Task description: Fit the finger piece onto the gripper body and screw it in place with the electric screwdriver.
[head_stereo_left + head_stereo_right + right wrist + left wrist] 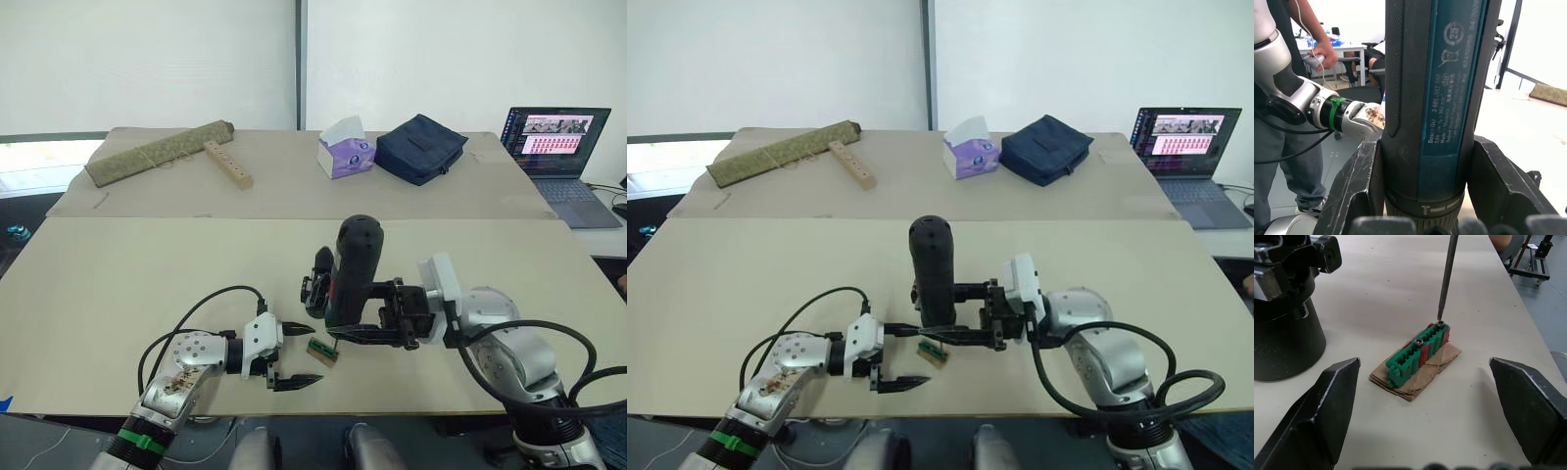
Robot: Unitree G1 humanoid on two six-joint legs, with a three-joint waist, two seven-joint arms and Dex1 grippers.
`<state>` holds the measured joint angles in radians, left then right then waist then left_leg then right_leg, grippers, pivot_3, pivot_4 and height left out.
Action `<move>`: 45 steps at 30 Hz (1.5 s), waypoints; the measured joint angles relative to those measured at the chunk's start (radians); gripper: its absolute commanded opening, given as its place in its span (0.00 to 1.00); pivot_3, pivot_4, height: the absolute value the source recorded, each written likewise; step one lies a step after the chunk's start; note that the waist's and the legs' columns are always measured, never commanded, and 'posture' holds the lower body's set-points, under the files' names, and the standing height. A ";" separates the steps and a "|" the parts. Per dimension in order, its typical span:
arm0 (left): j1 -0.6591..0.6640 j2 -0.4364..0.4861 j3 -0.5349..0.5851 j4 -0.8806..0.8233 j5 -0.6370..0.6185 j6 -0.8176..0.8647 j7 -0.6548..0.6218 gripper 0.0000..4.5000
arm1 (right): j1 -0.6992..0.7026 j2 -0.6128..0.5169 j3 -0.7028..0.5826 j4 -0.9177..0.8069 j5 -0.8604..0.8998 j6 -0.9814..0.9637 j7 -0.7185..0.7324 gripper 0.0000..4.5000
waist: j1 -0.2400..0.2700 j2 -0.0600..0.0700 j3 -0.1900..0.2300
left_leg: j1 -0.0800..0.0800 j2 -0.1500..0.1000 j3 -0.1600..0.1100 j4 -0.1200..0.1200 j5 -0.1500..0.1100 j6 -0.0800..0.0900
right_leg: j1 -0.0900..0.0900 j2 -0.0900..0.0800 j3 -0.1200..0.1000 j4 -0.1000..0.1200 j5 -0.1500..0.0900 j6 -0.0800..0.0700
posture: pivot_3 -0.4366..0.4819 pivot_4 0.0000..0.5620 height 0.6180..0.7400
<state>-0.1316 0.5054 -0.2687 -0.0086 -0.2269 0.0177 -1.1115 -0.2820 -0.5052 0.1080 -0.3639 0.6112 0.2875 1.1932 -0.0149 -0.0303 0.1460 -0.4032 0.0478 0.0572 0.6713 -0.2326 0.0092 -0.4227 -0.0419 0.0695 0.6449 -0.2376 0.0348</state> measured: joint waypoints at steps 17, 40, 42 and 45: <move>0.001 0.000 0.000 0.000 0.000 0.000 0.001 1.00 | 0.011 0.007 0.003 0.000 -0.009 -0.002 0.001 0.43 | 0.000 0.000 0.000 | 0.000 0.000 0.000 0.000 0.000 0.000 | 0.000 0.000 0.000 0.000 0.000 0.000 | 0.48 0.27 1.00; 0.062 0.024 0.066 -0.023 -0.092 -0.001 -0.032 1.00 | 0.008 0.007 0.008 -0.014 0.004 -0.012 -0.005 0.43 | -0.006 0.000 0.000 | 0.000 0.001 0.000 -0.002 0.000 0.000 | -0.001 0.000 0.000 0.000 0.000 -0.001 | 0.48 0.27 1.00; 0.081 0.042 0.091 -0.035 -0.120 0.012 -0.043 1.00 | -0.004 0.007 0.002 -0.022 0.027 0.002 -0.016 0.43 | -0.005 0.000 0.000 | -0.001 0.001 0.000 -0.002 0.000 0.000 | -0.002 0.000 0.000 0.000 0.000 -0.001 | 0.48 0.27 1.00; 0.091 0.062 0.126 -0.069 -0.163 0.022 -0.061 1.00 | -0.028 0.006 -0.010 -0.034 0.056 0.028 -0.038 0.43 | -0.001 0.000 0.000 | -0.001 0.001 0.000 -0.001 0.000 0.000 | -0.002 0.000 0.000 -0.001 0.000 -0.001 | 0.48 0.27 1.00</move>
<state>-0.0401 0.5675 -0.1422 -0.0775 -0.3903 0.0399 -1.1728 -0.3102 -0.4988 0.0979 -0.3981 0.6675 0.3156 1.1549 -0.0164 -0.0306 0.1464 -0.4042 0.0488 0.0572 0.6698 -0.2326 0.0092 -0.4243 -0.0417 0.0694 0.6443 -0.2379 0.0341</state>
